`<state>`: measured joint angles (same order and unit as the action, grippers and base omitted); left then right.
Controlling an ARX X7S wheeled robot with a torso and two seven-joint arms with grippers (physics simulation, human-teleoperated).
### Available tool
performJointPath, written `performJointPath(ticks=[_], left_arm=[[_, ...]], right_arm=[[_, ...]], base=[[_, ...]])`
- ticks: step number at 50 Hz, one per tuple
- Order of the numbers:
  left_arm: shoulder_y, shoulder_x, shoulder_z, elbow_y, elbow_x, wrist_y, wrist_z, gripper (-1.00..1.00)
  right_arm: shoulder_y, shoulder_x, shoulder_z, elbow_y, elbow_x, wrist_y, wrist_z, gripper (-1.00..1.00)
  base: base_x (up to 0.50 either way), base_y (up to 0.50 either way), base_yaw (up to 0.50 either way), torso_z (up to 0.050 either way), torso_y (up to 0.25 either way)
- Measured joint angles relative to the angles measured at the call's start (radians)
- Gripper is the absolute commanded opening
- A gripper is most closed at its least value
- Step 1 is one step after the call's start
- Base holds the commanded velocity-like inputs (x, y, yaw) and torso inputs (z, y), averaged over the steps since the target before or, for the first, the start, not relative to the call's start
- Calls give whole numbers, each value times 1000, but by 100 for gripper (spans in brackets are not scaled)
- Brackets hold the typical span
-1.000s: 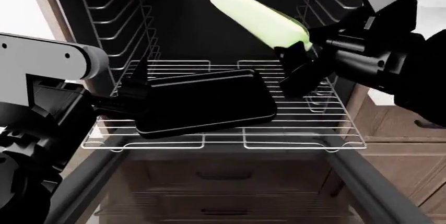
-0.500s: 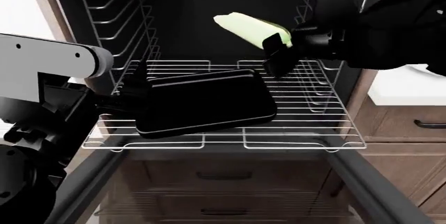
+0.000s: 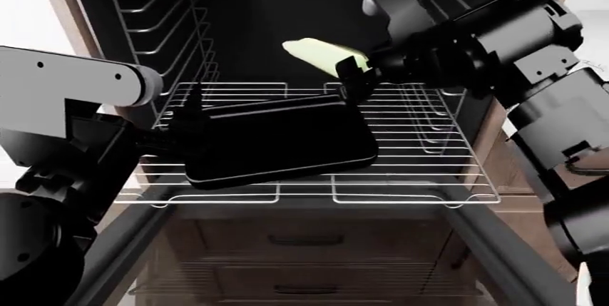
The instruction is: Place the corn on the rack of the oven.
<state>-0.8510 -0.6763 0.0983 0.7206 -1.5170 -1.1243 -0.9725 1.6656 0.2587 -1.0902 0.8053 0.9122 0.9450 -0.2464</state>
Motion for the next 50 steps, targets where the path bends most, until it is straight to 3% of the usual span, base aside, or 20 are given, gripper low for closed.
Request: performJointPath(ticks=[19,50], left_arm=[[13,-14,-5,-7,11,14,10,100],[27,-38,-9,-1,7,35,7,100]], right_arm=[[11,-202,-82,398,-144,-239,-167,-100],[-10,-256,-290,449,-61,-281,-200,-100]], base=[[0,0,0,0,1],[0,0,0,0,0]])
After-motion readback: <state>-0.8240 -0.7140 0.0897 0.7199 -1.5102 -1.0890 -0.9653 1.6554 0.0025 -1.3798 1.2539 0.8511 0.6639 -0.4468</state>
